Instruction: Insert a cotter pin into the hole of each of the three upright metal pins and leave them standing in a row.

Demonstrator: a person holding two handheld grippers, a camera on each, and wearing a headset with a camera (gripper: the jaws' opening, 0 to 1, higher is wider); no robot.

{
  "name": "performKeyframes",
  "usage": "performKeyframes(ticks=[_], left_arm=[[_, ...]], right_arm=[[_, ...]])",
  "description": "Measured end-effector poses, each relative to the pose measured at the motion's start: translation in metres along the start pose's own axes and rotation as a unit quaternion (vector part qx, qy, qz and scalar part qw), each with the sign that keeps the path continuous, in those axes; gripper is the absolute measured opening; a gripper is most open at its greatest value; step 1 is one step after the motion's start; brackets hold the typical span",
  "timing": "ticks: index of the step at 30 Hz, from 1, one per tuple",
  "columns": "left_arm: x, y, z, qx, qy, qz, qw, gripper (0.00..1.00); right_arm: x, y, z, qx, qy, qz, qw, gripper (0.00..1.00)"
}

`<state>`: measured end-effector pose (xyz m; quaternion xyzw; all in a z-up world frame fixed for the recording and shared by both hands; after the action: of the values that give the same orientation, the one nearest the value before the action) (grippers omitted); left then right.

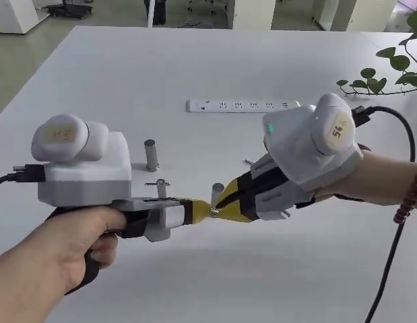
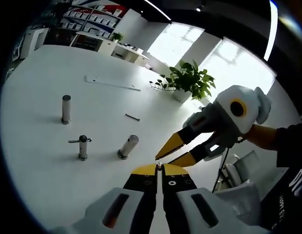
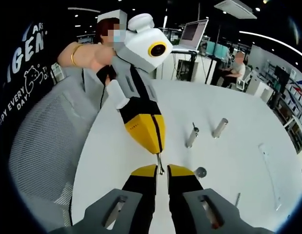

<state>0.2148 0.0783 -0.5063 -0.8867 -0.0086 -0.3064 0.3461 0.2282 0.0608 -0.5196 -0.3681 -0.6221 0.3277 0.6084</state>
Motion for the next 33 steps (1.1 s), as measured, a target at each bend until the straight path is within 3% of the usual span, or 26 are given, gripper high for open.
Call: performKeyframes(ticks=[4, 7, 13, 18, 27, 33], left_arm=[[-0.002, 0.000, 0.004, 0.006, 0.002, -0.001, 1.0000, 0.00], [-0.002, 0.000, 0.003, -0.001, 0.008, -0.008, 0.9999, 0.00], [-0.006, 0.002, 0.004, 0.001, 0.043, -0.007, 0.9990, 0.00], [-0.008, 0.001, 0.001, -0.001, 0.093, -0.009, 0.9956, 0.00], [-0.007, -0.004, -0.004, -0.019, 0.151, -0.018, 0.9882, 0.00], [-0.003, -0.011, -0.014, -0.054, 0.172, -0.035, 0.9829, 0.00]], right_arm=[[0.001, -0.003, -0.002, 0.025, 0.062, -0.024, 0.9975, 0.05], [0.002, -0.008, -0.003, 0.050, 0.124, -0.047, 0.9899, 0.08], [0.003, -0.015, 0.003, 0.105, 0.189, -0.076, 0.9734, 0.12], [0.000, -0.016, 0.009, 0.114, 0.190, -0.074, 0.9723, 0.14], [-0.004, -0.017, 0.021, 0.150, 0.195, -0.080, 0.9660, 0.14], [-0.003, -0.023, 0.022, 0.163, 0.196, -0.093, 0.9624, 0.13]])
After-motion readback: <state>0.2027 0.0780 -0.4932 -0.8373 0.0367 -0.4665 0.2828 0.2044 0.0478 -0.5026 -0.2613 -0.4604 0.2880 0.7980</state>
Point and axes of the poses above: the centre of the closed fingertips' face, and the gripper's own axes: y roughly forward along the fingers, z roughly to its left, x roughly out of its top, the point moved 1 cm from there along -y, roughly backward along the fingers, and after that the axes turned 15 degrees about z, right-handed, at the moved point
